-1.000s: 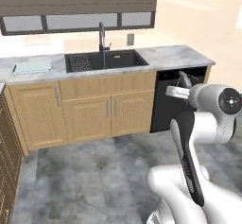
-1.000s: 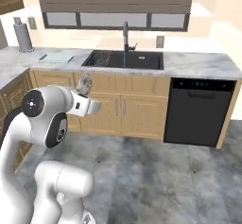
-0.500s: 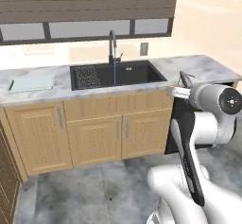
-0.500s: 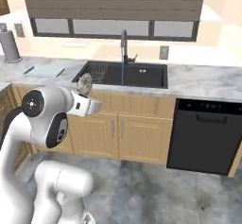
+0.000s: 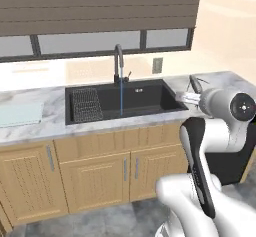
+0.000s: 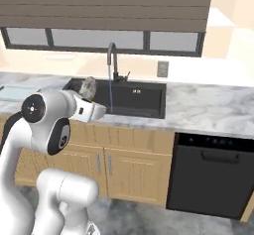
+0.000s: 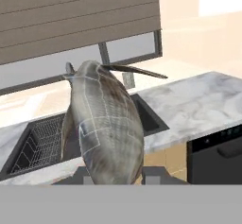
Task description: Take the fish out of the fridge, briefly rinse it in the sink, and place it on the tray next to the sink.
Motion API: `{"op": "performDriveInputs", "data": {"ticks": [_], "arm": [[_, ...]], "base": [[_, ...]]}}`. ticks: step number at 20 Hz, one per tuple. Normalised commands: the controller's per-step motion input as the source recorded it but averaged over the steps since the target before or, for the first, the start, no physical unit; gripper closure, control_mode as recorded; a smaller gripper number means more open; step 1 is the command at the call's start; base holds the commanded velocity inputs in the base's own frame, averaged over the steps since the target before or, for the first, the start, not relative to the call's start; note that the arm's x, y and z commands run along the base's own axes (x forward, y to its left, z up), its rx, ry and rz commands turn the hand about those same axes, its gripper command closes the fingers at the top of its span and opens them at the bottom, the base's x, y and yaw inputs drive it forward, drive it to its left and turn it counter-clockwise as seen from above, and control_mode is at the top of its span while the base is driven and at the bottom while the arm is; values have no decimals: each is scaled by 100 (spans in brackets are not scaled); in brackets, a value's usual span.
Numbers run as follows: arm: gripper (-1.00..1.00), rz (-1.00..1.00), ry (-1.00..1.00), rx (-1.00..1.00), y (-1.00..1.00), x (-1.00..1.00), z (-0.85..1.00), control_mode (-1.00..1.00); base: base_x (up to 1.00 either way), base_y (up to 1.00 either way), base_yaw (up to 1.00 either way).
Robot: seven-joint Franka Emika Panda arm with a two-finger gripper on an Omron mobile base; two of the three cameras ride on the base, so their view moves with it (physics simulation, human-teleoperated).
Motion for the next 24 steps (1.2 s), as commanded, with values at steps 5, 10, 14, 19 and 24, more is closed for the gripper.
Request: {"op": "performDriveInputs", "data": {"ticks": [5,10,14,19,24], "arm": [[100,0,0,0,0,0,0,100],[100,0,0,0,0,0,0,100],[100,0,0,0,0,0,0,100],[100,0,0,0,0,0,0,100],[100,2,24,1,-6,15,-9,-100]], "base": [[79,-35,1],[78,-6,-2],[69,-5,0],[12,-2,0],[0,0,0]]}}
